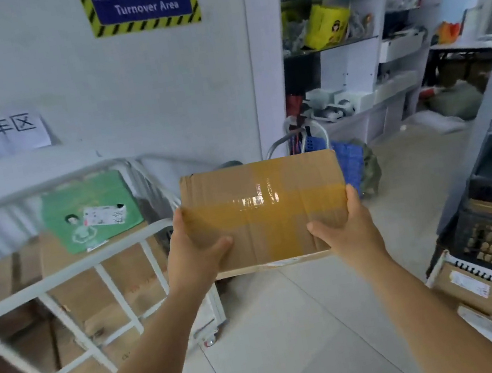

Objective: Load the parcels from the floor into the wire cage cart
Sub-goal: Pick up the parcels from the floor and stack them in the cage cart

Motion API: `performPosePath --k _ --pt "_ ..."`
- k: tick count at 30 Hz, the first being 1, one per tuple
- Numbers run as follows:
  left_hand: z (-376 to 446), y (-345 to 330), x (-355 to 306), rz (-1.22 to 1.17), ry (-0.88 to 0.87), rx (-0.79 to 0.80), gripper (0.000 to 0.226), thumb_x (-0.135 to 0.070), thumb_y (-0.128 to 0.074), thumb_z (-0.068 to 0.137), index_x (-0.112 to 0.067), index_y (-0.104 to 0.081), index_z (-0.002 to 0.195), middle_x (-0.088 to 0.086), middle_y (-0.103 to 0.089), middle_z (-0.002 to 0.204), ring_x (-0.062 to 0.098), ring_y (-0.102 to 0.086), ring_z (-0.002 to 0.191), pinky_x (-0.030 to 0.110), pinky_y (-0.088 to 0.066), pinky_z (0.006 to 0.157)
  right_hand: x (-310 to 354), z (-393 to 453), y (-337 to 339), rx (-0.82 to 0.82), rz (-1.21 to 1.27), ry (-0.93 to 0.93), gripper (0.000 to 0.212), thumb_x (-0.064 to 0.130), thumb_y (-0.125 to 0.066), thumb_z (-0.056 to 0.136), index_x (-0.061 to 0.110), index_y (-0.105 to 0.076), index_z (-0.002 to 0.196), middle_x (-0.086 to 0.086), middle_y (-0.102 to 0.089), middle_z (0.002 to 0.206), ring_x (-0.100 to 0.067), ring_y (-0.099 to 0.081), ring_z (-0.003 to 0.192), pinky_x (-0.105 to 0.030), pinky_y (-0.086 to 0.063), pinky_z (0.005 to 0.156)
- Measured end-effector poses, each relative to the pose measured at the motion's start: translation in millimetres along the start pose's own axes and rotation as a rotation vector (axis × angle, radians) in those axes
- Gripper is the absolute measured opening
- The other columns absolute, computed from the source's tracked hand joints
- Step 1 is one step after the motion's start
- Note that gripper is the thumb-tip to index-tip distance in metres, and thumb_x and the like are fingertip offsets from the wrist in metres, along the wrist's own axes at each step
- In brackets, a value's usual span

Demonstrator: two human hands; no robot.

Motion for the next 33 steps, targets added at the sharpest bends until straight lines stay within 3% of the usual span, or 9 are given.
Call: performPosePath --k 8,11,14,17,19,21,26,31,33 --pt "20 162 17 -0.028 -0.024 -0.192 0.103 -0.031 -0.081 0.074 -0.034 -0.013 0.151 -0.009 -0.046 0.135 0.018 -0.055 0.113 0.042 -0.053 0.092 135 -31 -102 0.094 0.05 0.187 0.104 0.071 -0.061 0.051 0.043 -0.022 0.143 0.003 -0.054 0.127 -0.027 -0.057 0.112 -0.054 -0.05 0.093" --pt "27 222 28 -0.005 -0.04 -0.257 0.099 -0.028 -0.08 0.076 -0.031 -0.015 0.151 -0.014 -0.047 0.122 0.011 -0.052 0.105 0.03 -0.05 0.085 176 -49 -148 0.133 0.089 0.227 0.102 0.072 -0.063 0.05 0.043 -0.025 0.141 0.004 -0.055 0.128 -0.028 -0.057 0.114 -0.055 -0.05 0.092" --pt "34 280 45 0.019 -0.02 -0.3 0.099 -0.031 -0.08 0.075 -0.033 -0.016 0.151 -0.014 -0.052 0.109 0.014 -0.057 0.099 0.032 -0.052 0.081 215 -70 -192 0.174 0.104 0.261 0.104 0.07 -0.064 0.052 0.042 -0.021 0.143 0.002 -0.052 0.131 -0.028 -0.055 0.116 -0.056 -0.05 0.092" --pt "44 331 66 0.05 0.006 -0.334 0.1 -0.037 -0.08 0.073 -0.036 -0.015 0.15 -0.007 -0.056 0.118 0.017 -0.06 0.099 0.037 -0.055 0.081 247 -87 -234 0.2 0.113 0.278 0.098 0.061 -0.068 0.061 0.041 -0.02 0.144 0.001 -0.048 0.13 -0.027 -0.055 0.113 -0.055 -0.052 0.089" --pt "49 362 78 0.066 0.012 -0.357 0.101 -0.039 -0.08 0.073 -0.037 -0.015 0.149 -0.005 -0.056 0.125 0.019 -0.06 0.102 0.04 -0.055 0.084 265 -96 -261 0.216 0.115 0.28 0.099 0.066 -0.066 0.057 0.044 -0.02 0.142 0.001 -0.048 0.131 -0.029 -0.055 0.115 -0.056 -0.052 0.089" --pt "55 388 89 0.074 0.02 -0.377 0.099 -0.04 -0.08 0.073 -0.038 -0.016 0.149 -0.003 -0.055 0.129 0.021 -0.06 0.102 0.04 -0.056 0.079 280 -102 -287 0.238 0.117 0.285 0.102 0.07 -0.064 0.052 0.046 -0.02 0.141 0.002 -0.049 0.136 -0.031 -0.053 0.119 -0.056 -0.051 0.091" --pt "73 435 115 0.068 0.077 -0.412 0.097 -0.038 -0.078 0.076 -0.038 -0.014 0.149 -0.001 -0.048 0.137 0.022 -0.06 0.099 0.019 -0.046 0.042 316 -109 -341 0.288 0.083 0.302 0.108 0.071 -0.059 0.05 0.045 -0.015 0.145 0.003 -0.044 0.141 -0.031 -0.049 0.124 -0.056 -0.047 0.097" --pt "111 458 142 0.115 0.123 -0.441 0.096 -0.041 -0.078 0.075 -0.037 -0.015 0.148 0.0 -0.049 0.134 0.028 -0.061 0.103 0.024 -0.051 0.039 336 -84 -391 0.328 0.059 0.322 0.098 0.061 -0.069 0.061 0.042 -0.02 0.145 0.004 -0.047 0.137 -0.027 -0.051 0.122 -0.053 -0.047 0.097" --pt "135 460 151 0.152 0.133 -0.443 0.095 -0.045 -0.077 0.074 -0.036 -0.018 0.147 0.0 -0.051 0.131 0.029 -0.061 0.103 0.035 -0.058 0.053 340 -64 -409 0.342 0.055 0.321 0.089 0.052 -0.072 0.072 0.038 -0.024 0.145 0.005 -0.051 0.134 -0.025 -0.053 0.12 -0.05 -0.048 0.096"
Point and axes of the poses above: each hand's wrist, its own z-axis towards the middle knuckle, its own y-axis out of the back of the hand, x = y × z, the point moved 3 cm from there along z, towards the middle knuckle
